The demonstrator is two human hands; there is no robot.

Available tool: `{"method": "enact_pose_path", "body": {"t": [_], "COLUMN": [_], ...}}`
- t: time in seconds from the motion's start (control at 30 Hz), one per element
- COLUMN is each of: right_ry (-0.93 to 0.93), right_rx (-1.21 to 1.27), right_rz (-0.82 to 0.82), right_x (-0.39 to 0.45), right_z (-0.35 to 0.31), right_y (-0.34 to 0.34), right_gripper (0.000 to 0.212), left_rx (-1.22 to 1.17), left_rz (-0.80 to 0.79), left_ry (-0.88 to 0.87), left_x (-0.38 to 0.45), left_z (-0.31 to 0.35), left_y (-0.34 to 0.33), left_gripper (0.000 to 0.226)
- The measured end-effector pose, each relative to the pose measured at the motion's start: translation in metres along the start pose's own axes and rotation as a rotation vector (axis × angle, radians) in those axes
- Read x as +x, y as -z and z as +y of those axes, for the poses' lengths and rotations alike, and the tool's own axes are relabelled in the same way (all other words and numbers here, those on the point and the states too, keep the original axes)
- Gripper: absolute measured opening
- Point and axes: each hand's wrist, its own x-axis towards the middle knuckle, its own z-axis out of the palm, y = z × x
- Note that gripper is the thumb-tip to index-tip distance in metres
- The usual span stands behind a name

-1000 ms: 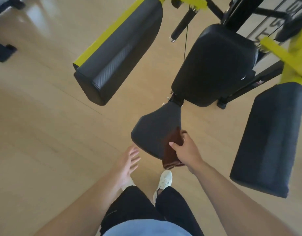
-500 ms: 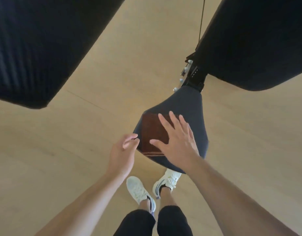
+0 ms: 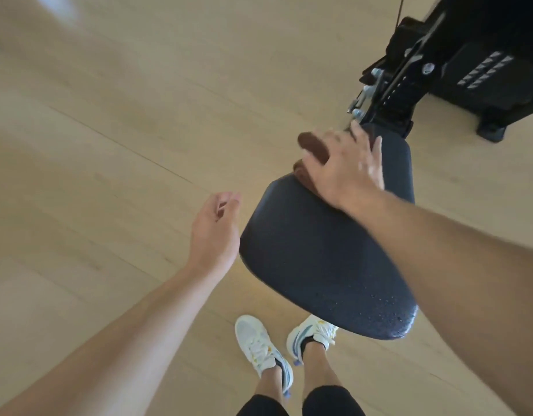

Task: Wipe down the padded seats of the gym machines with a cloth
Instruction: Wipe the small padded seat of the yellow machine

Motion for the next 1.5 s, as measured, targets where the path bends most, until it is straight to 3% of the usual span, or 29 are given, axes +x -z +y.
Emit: {"method": "enact_pose_path", "body": {"t": [0.07,0.13,0.23,0.37,0.43,0.57,0.67,0.8,0.87,1.03,1.13,1.2,1.33,1.5], "right_ry": [-0.074,-0.035,0.133,0.517,0.565,0.396,0.076,-0.310,-0.382,-0.437,-0.329,-0.127,0.291,0.410], "right_rx": [0.102,0.131,0.172,0.214,0.213,0.224,0.154,0.229,0.295,0.335,0.343,0.348,0.213,-0.057], "right_rz": [0.001,0.043,0.014,0.015,0.025,0.137,0.251,0.285,0.275,0.306,0.341,0.298,-0.085,-0.365], "right_x": [0.004,-0.007,-0.046,-0.117,-0.131,-0.143,-0.151,-0.124,-0.097,-0.028,0.000,0.011,0.021,0.038], "right_z": [-0.005,-0.013,-0.029,-0.053,-0.050,-0.017,0.023,0.050,0.053,0.056,0.049,0.041,0.011,-0.037], "right_y": [0.005,0.009,0.000,-0.035,-0.048,-0.047,-0.040,-0.027,-0.021,-0.003,0.001,0.004,0.016,0.018], "right_gripper": [0.051,0.045,0.046,0.050,0.050,0.052,0.054,0.055,0.056,0.051,0.049,0.047,0.037,0.038], "left_rx": [-0.008,-0.043,-0.091,-0.209,-0.216,-0.087,0.118,0.230,0.320,0.435,0.492,0.501,0.489,0.484], "left_rz": [0.014,0.037,0.093,0.173,0.177,0.125,0.042,-0.006,0.039,0.151,0.193,0.207,0.238,0.268], "left_ry": [-0.018,-0.017,-0.028,-0.007,-0.016,-0.124,-0.175,-0.045,0.002,-0.108,-0.152,-0.152,-0.141,-0.116], "left_x": [0.006,0.006,-0.004,-0.014,-0.015,-0.012,-0.001,0.009,0.009,0.008,0.007,0.007,0.006,0.005], "left_z": [-0.007,-0.018,-0.029,-0.031,-0.026,-0.009,0.006,0.011,0.009,0.004,0.005,0.005,0.005,0.005], "left_y": [0.008,0.015,0.019,0.017,0.015,0.004,-0.015,-0.039,-0.048,-0.054,-0.058,-0.059,-0.062,-0.064], "left_gripper": [0.025,0.026,0.027,0.027,0.026,0.018,0.026,0.042,0.048,0.047,0.043,0.040,0.045,0.065]}}
